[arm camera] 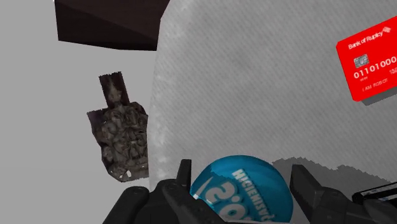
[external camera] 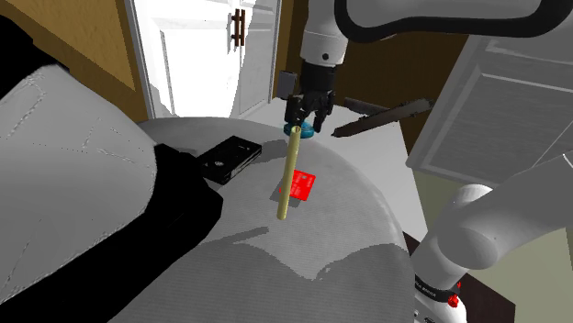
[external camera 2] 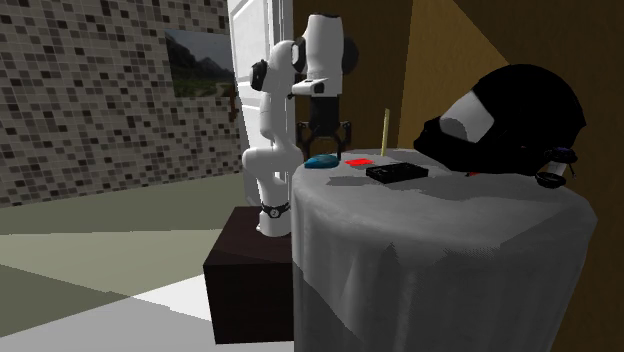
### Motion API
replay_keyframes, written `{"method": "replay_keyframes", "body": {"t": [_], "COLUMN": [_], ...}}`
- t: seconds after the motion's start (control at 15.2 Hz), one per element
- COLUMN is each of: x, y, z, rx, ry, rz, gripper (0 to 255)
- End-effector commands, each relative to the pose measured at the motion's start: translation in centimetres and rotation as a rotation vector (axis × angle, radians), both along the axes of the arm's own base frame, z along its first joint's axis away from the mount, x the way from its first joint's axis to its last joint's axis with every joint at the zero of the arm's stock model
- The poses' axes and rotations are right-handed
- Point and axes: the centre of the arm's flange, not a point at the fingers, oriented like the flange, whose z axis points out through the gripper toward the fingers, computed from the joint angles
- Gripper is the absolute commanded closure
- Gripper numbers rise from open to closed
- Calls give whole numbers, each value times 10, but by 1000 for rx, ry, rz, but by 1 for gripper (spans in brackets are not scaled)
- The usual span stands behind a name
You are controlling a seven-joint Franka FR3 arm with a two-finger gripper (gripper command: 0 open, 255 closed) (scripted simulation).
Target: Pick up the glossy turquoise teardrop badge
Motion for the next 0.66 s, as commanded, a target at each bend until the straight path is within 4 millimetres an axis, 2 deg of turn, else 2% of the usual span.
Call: {"method": "replay_keyframes", "body": {"t": [0.0,0.46,0.59], "x": [-1,-1,-1], "y": [0,0,0], "z": [10,47,48], "rx": [0,0,0], "ry": [0,0,0], "rz": [0,0,0], "gripper": [255,255,255]}}
